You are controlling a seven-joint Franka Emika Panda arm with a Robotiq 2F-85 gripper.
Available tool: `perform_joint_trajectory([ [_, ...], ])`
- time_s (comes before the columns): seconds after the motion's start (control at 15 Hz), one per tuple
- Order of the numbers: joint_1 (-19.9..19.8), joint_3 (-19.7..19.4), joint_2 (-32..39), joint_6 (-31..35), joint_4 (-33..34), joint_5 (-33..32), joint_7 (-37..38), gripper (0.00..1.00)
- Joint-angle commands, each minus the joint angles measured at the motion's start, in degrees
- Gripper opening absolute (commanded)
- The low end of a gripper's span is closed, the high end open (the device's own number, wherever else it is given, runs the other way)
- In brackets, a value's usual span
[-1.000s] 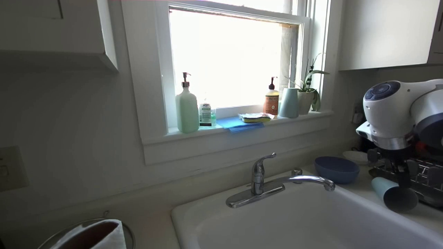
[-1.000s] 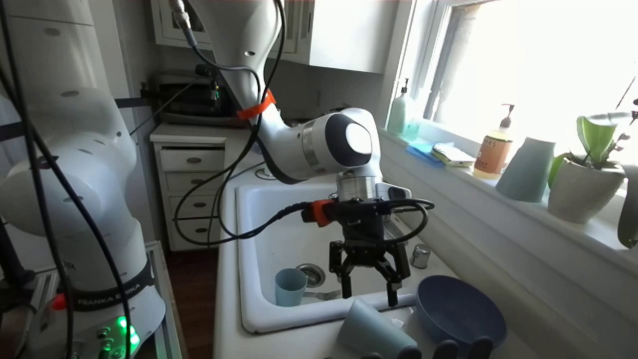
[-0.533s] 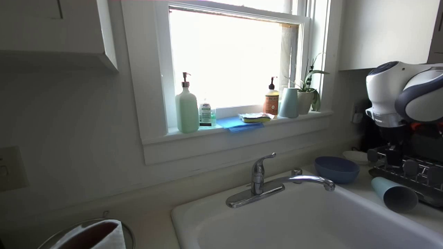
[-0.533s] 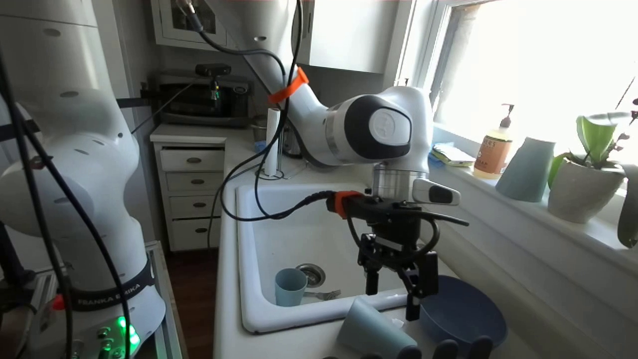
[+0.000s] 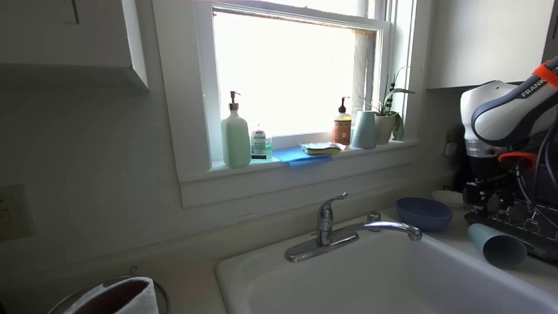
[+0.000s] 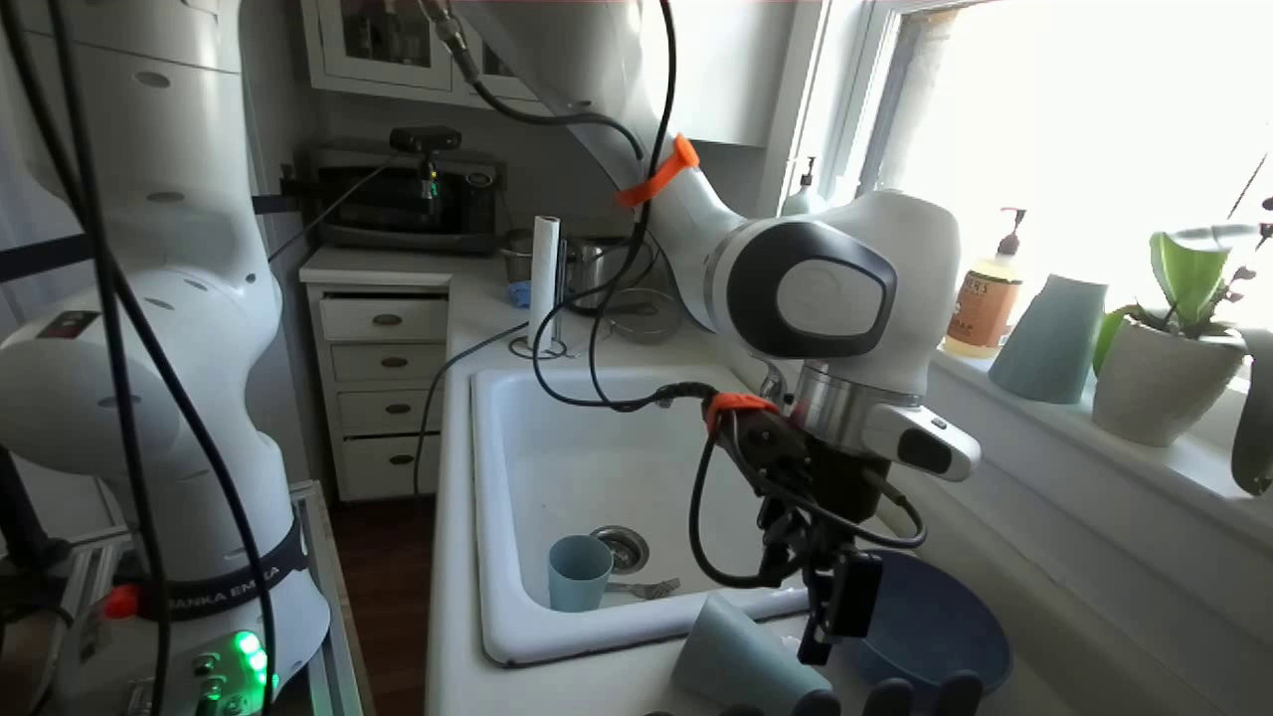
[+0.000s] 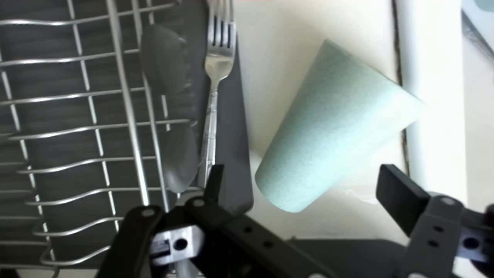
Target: Put the grey cup on the window edge
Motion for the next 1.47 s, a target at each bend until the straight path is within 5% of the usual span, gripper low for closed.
perform_joint_trajectory([
  [0.0, -0.33, 0.26, 3.08, -3.3, 4.12, 9.25, 1.18, 1.0],
  [0.33, 0.15, -1.52, 8.63, -2.33, 7.42, 5.12, 8.98, 1.0],
  [0.6, -0.35, -0.55, 10.61, -3.73, 7.89, 9.74, 5.68, 1.0],
  [1.13, 0.26, -1.24, 14.58, -3.33, 8.55, 7.96, 7.96, 1.0],
  [1.2, 0.12, -1.11, 14.88, -3.29, 8.7, 8.42, 7.62, 0.98],
  [1.4, 0.0, -0.92, 15.77, -3.45, 9.16, 8.86, 7.16, 0.69],
])
